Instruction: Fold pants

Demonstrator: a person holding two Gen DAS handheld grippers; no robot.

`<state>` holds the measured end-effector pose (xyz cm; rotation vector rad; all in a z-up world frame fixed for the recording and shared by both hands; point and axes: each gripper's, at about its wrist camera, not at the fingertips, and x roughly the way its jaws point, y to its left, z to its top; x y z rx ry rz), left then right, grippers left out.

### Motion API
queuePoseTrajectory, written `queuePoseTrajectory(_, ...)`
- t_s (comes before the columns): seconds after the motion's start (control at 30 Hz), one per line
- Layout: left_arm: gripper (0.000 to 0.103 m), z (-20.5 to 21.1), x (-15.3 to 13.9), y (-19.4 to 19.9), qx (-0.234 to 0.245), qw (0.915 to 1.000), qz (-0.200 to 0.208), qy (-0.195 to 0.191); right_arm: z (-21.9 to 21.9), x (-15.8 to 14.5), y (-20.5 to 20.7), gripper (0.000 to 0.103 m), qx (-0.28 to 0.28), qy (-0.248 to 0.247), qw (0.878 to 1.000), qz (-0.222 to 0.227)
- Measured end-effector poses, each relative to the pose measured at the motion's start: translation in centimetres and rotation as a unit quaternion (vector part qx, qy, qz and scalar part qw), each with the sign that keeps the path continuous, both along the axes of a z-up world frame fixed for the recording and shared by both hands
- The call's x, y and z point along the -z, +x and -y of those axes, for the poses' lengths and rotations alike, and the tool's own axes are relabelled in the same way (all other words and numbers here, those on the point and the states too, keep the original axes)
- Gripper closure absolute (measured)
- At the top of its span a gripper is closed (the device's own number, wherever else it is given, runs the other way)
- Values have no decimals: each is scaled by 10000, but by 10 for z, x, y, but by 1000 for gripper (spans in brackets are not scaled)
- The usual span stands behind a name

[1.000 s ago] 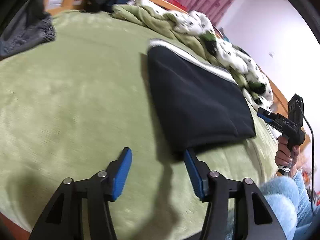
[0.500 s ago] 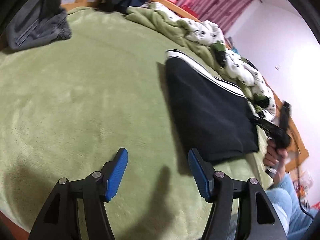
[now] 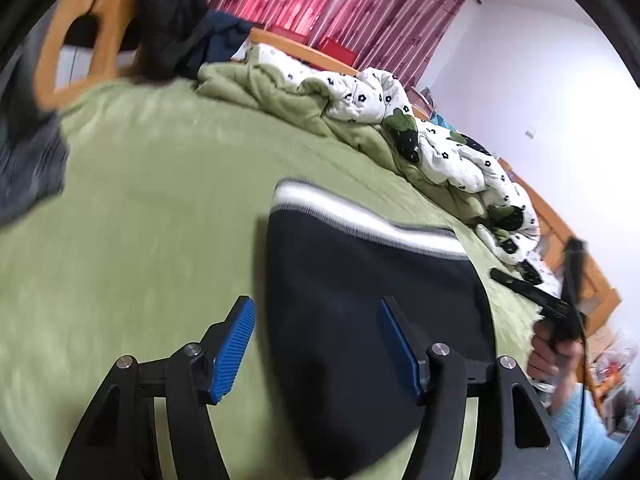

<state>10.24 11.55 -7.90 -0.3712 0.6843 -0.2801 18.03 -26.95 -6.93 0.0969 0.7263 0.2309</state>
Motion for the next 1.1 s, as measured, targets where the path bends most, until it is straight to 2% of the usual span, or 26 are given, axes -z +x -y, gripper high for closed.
queuePoseTrajectory(0.03, 41, 6, -6, 15, 34, 10000, 53, 11, -9, -7, 5, 60, -80, -68, 9999, 114)
queuePoseTrajectory(0.07, 41, 13, -10, 30, 33, 10000, 60, 4, -15, -11, 9, 58, -128, -98, 9997, 175)
queuePoseTrajectory(0.17, 40, 34, -17, 70, 129, 9999, 54, -15, -42, -15, 34, 58, -382, -90, 9989, 263)
queuePoseTrajectory(0.23, 40, 50, -10, 102, 209, 9996, 40, 203, -60, -7, 53, 58, -596, -229, 9976, 277)
queuePoseTrajectory(0.3, 40, 61, 10, 126, 45, 9974, -124, 714, -74, 21, 81, 62, -658, -774, 9948, -10)
queuePoseTrajectory(0.33, 42, 64, 30, 143, -116, 9944, -463, 941, -77, 42, 96, 73, -518, -1096, 9924, -223)
queuePoseTrajectory(0.37, 43, 62, 39, 149, -142, 9938, -644, 900, -74, 59, 107, 75, -459, -1093, 9923, -353)
queuePoseTrajectory(0.4, 42, 59, 50, 154, -184, 9938, -803, 748, -68, 60, 111, 75, -504, -833, 9948, -284)
queuePoseTrajectory(0.47, 39, 58, 49, 150, -202, 9949, -655, 734, -62, 57, 118, 75, -543, -560, 9962, -378)
queuePoseTrajectory(0.6, 31, 70, 49, 148, -149, 9925, -614, 1044, -69, 58, 115, 72, -561, -739, 9953, -290)
queuePoseTrajectory(0.8, 30, 75, 49, 150, -175, 9914, -622, 1135, -66, 61, 111, 72, -565, -717, 9954, -280)
queuePoseTrajectory(0.97, 30, 77, 49, 154, -202, 9902, -626, 1229, -73, 62, 104, 71, -529, -1074, 9927, -131)
queuePoseTrajectory(1.1, 28, 82, 50, 155, -225, 9872, -664, 1433, -72, 62, 104, 70, -565, -1083, 9924, -150)
